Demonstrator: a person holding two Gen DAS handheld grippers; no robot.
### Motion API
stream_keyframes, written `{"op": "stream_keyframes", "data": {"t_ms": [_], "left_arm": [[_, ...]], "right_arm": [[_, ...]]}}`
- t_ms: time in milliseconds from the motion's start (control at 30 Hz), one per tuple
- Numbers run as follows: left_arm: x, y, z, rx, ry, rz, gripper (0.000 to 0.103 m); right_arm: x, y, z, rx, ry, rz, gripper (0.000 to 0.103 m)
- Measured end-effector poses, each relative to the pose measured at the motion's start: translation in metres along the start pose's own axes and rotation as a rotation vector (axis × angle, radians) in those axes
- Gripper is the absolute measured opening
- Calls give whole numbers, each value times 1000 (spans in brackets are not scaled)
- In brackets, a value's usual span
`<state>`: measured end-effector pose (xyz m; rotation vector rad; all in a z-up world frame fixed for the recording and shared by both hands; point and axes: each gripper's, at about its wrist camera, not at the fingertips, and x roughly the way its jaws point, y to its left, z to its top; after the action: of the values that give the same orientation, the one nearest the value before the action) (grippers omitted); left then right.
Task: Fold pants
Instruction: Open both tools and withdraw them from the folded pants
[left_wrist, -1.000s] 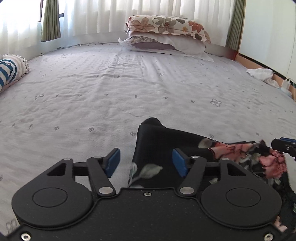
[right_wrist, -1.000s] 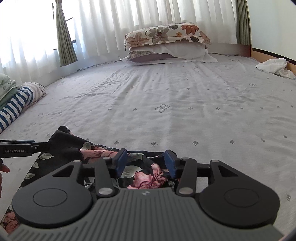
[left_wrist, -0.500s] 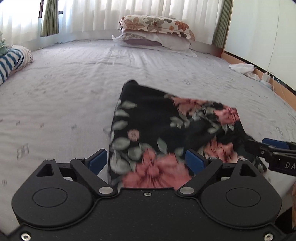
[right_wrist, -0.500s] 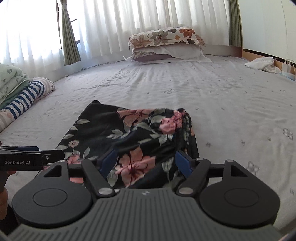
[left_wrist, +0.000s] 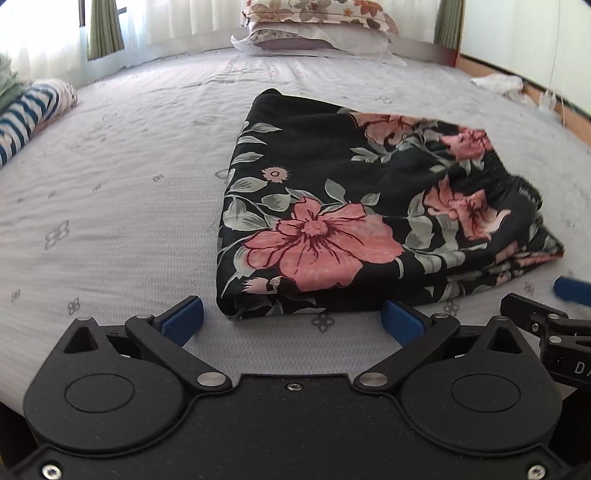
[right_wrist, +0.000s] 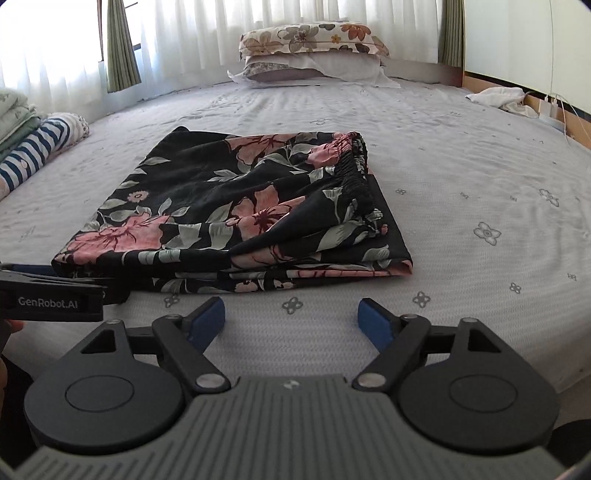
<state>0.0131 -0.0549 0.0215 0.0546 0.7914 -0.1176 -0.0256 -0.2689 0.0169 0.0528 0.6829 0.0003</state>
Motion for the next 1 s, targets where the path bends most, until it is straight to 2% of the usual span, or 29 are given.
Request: {"op": "stream_keyframes", "data": {"t_ms": [1000], "left_arm": [[7, 2, 4, -37, 9, -6, 103]], "right_arm": [[10, 11, -2, -8, 6, -38, 96]]}}
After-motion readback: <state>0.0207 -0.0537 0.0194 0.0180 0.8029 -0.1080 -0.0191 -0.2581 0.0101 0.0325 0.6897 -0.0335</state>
